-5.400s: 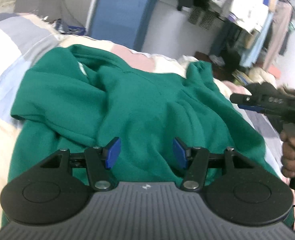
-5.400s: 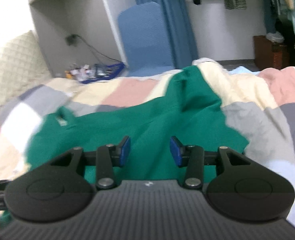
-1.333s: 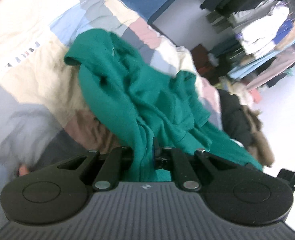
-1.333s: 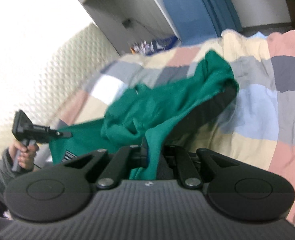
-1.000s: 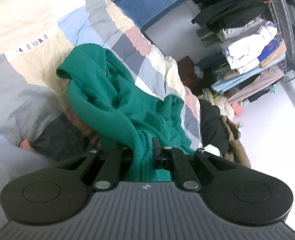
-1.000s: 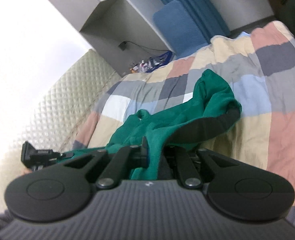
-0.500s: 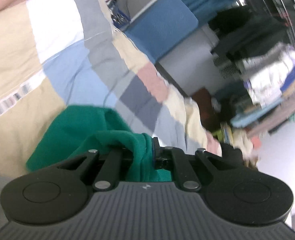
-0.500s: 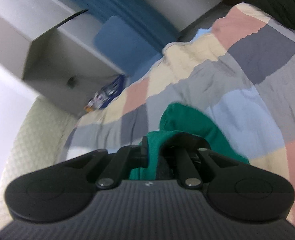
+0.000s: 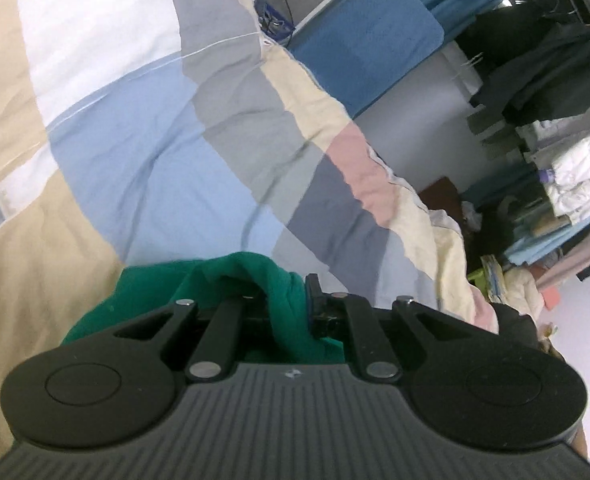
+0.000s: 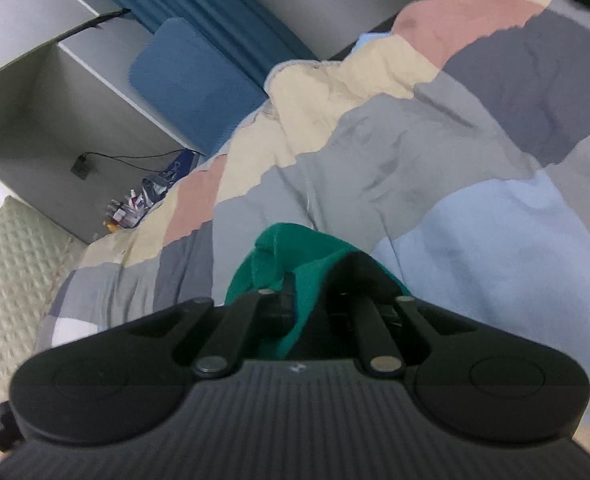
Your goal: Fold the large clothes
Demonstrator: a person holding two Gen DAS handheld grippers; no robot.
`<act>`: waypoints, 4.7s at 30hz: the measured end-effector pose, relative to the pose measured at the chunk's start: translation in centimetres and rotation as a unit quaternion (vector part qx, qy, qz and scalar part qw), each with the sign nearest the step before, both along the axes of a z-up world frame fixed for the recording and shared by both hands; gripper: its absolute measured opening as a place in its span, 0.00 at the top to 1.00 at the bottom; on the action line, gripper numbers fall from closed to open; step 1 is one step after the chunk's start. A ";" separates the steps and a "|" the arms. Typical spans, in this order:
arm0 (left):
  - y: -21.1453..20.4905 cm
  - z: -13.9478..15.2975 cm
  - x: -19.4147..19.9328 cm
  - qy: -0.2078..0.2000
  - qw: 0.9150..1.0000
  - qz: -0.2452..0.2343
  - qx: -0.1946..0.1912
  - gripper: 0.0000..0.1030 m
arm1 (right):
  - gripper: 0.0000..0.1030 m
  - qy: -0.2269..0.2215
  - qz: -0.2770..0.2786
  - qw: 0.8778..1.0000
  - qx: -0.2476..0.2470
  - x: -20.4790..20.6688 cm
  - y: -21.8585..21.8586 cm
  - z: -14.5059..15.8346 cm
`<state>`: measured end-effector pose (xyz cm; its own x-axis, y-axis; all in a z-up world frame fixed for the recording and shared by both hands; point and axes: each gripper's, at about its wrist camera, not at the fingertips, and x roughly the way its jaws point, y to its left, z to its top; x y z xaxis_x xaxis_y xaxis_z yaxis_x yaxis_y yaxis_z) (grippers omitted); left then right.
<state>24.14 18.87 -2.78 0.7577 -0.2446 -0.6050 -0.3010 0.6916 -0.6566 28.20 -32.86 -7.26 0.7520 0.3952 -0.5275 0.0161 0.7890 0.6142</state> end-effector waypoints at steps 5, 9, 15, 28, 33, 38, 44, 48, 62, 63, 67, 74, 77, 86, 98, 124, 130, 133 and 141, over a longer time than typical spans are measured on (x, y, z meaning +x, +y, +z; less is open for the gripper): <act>0.5 -3.0 2.5 0.019 1.000 0.007 0.001 0.85 | 0.92 -0.001 0.008 0.999 -0.038 3.3 1.3 -1.3; 0.4 -3.9 3.4 0.021 1.000 0.004 0.006 0.85 | 0.92 -0.001 0.016 0.998 -0.058 4.4 1.9 -2.3; -0.6 -2.3 2.1 0.014 1.000 -0.002 0.026 0.69 | 0.91 -0.011 0.019 0.998 -0.051 3.7 1.5 -1.6; -6.6 6.7 -9.4 -0.077 0.974 -0.061 0.204 0.26 | 0.30 -0.088 0.027 0.987 -0.134 -6.1 3.6 4.9; -10.6 7.6 -13.2 -0.132 0.963 -0.139 0.191 0.26 | 0.30 -0.129 0.055 0.979 -0.148 -10.0 5.6 6.2; -13.7 4.8 -14.4 -0.088 0.959 -0.180 0.202 0.26 | 0.30 -0.157 0.087 0.972 -0.153 -13.4 8.1 6.2; -14.0 1.8 -13.5 -0.030 0.963 -0.167 0.210 0.26 | 0.31 -0.120 0.130 0.973 -0.149 -15.0 9.9 4.5; -13.2 0.4 -11.8 -0.004 0.967 -0.140 0.215 0.26 | 0.45 -0.082 0.135 0.969 -0.190 -13.9 11.0 2.7; -11.9 1.3 -8.0 -0.030 0.971 -0.144 0.188 0.26 | 0.52 -0.086 0.101 0.976 -0.172 -3.5 11.3 2.1; -11.9 1.4 -7.9 -0.034 0.971 -0.146 0.186 0.26 | 0.52 -0.090 0.099 0.977 -0.168 -2.9 11.2 2.2; -11.5 1.9 -7.9 -0.054 0.972 -0.154 0.171 0.26 | 0.52 -0.111 0.073 0.980 -0.145 -1.8 10.2 2.7; -9.7 3.2 -8.3 -0.087 0.974 -0.137 0.161 0.26 | 0.53 -0.132 0.056 0.975 -0.170 -0.9 7.8 3.3; -9.2 3.4 -8.0 -0.073 0.971 -0.119 0.194 0.26 | 0.53 -0.139 0.055 0.976 -0.158 -0.9 6.9 3.7; -9.8 1.9 -5.0 -0.017 0.952 -0.096 0.291 0.26 | 0.47 -0.173 0.033 0.975 -0.136 -3.0 5.7 5.7; -7.6 0.9 -2.8 -0.046 0.972 -0.074 0.219 0.39 | 0.42 -0.086 0.006 0.984 -0.156 -2.9 1.5 3.7; 4.4 -4.7 10.6 0.031 0.995 0.083 0.047 0.91 | 0.89 -0.084 0.037 0.964 -0.249 10.3 8.9 -1.7; 4.2 -4.8 10.4 0.036 0.996 0.056 0.051 0.84 | 0.82 -0.090 0.045 0.969 -0.227 10.1 8.1 -2.0; 3.4 -4.0 9.9 0.036 0.997 0.029 0.068 0.40 | 0.78 -0.093 0.046 0.971 -0.214 9.5 7.7 -1.6; -0.9 0.2 4.3 0.010 0.986 -0.020 0.165 0.33 | 0.46 -0.115 0.067 0.971 -0.196 4.4 7.5 1.1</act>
